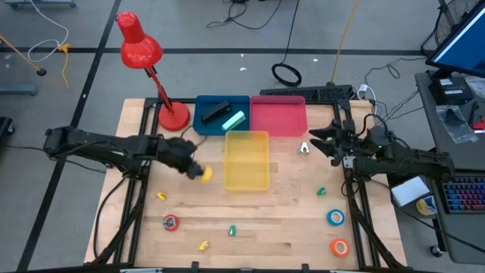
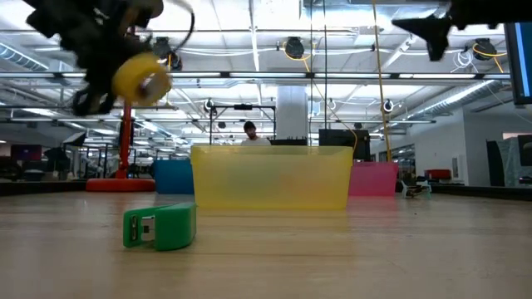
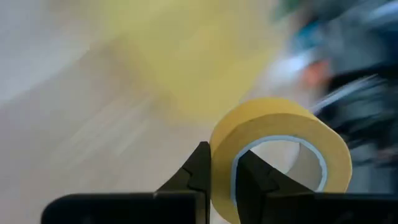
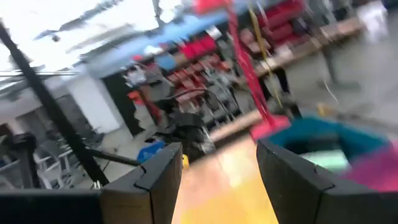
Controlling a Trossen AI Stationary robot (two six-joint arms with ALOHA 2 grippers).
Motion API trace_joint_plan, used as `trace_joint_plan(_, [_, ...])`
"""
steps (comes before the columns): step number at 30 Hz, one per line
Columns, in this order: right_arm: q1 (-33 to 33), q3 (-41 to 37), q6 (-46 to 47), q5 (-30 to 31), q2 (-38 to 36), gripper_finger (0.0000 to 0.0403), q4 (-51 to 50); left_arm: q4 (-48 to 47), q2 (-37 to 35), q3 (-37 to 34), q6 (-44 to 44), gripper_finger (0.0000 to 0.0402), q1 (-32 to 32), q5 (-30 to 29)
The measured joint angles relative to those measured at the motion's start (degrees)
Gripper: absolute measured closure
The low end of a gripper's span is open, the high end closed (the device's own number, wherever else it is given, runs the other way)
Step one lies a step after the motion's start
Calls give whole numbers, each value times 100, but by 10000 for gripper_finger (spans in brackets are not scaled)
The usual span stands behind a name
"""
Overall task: Pick and place Stapler, Stapler remover, tape
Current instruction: Put the yellow tape into the pink bin
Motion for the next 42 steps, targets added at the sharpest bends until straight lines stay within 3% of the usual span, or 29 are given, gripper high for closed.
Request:
trace_joint_plan(5, [0, 0, -735, -354, 1108, 204, 1510, 2053, -35, 92, -68, 367, 196, -90])
trace_joint_plan(12, [27, 178, -1220, -604, 2702, 204, 2567, 3310, 327, 90, -662, 367, 366, -88])
trace_joint_plan(22, [602, 1650, -2937, -577, 4407, 204, 2193, 4581, 1141, 86, -1349, 367, 453, 116])
trace_joint_plan(31, [771, 2767, -3701, -130, 5259, 182, 1592, 4914, 1363, 86, -1640, 367, 453, 236])
trace_joint_plan(42, [787, 3563, -4100, -98, 6102, 150, 1480, 5129, 1371, 86, -1700, 367, 429, 271])
